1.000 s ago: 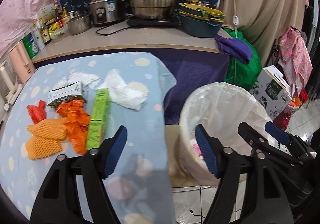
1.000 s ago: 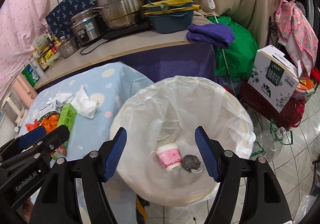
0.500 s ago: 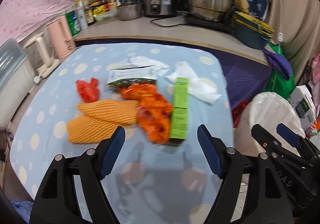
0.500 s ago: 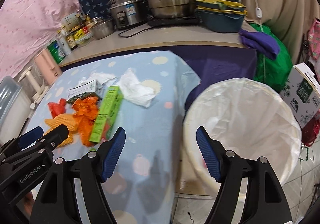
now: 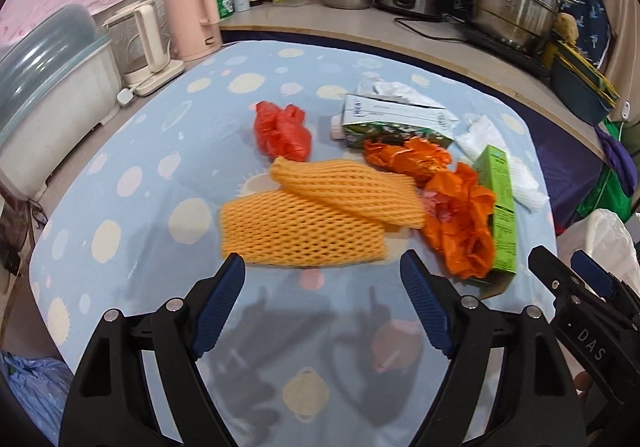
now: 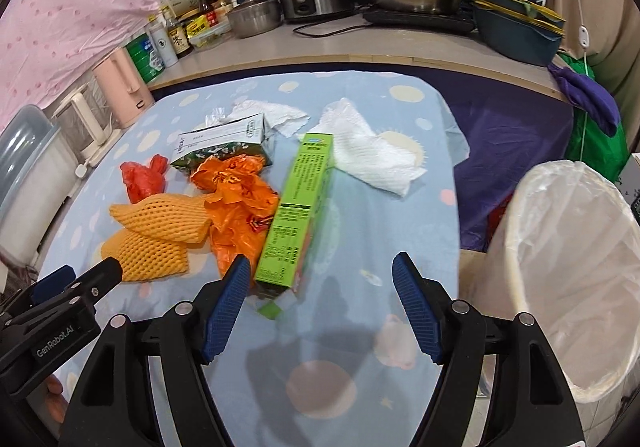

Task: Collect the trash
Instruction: 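Grasp the orange foam net with the left tool while the right grasps the green box, then carry foam net and green box to the bin and release both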

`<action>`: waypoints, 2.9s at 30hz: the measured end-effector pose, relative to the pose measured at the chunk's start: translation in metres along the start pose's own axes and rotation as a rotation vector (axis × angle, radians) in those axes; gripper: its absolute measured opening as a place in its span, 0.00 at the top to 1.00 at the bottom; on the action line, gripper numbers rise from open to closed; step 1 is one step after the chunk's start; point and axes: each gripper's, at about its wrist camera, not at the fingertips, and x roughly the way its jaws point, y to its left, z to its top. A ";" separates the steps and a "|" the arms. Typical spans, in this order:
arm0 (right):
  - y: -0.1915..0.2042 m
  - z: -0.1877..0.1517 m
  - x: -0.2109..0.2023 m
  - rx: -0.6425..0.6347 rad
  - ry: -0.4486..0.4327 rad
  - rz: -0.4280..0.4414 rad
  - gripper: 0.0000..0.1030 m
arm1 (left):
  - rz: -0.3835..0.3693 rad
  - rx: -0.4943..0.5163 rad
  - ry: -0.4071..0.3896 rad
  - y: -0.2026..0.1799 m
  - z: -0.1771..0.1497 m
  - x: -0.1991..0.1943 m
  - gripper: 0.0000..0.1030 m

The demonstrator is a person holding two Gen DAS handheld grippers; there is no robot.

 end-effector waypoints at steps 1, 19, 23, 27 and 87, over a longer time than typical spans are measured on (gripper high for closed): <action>0.002 0.001 0.004 -0.001 0.005 0.000 0.32 | 0.003 -0.003 0.002 0.003 0.000 0.002 0.26; 0.016 0.018 0.056 -0.006 0.070 -0.024 0.54 | -0.002 -0.066 0.025 0.027 0.017 0.033 0.21; 0.013 0.015 0.064 0.003 0.091 -0.021 0.57 | -0.012 -0.082 0.026 0.029 0.022 0.036 0.21; 0.010 0.009 0.069 0.005 0.105 -0.011 0.60 | -0.027 -0.087 0.029 0.027 0.027 0.041 0.21; -0.055 0.002 -0.069 0.116 -0.137 0.053 0.74 | -0.263 -0.009 -0.228 -0.035 0.051 -0.108 0.91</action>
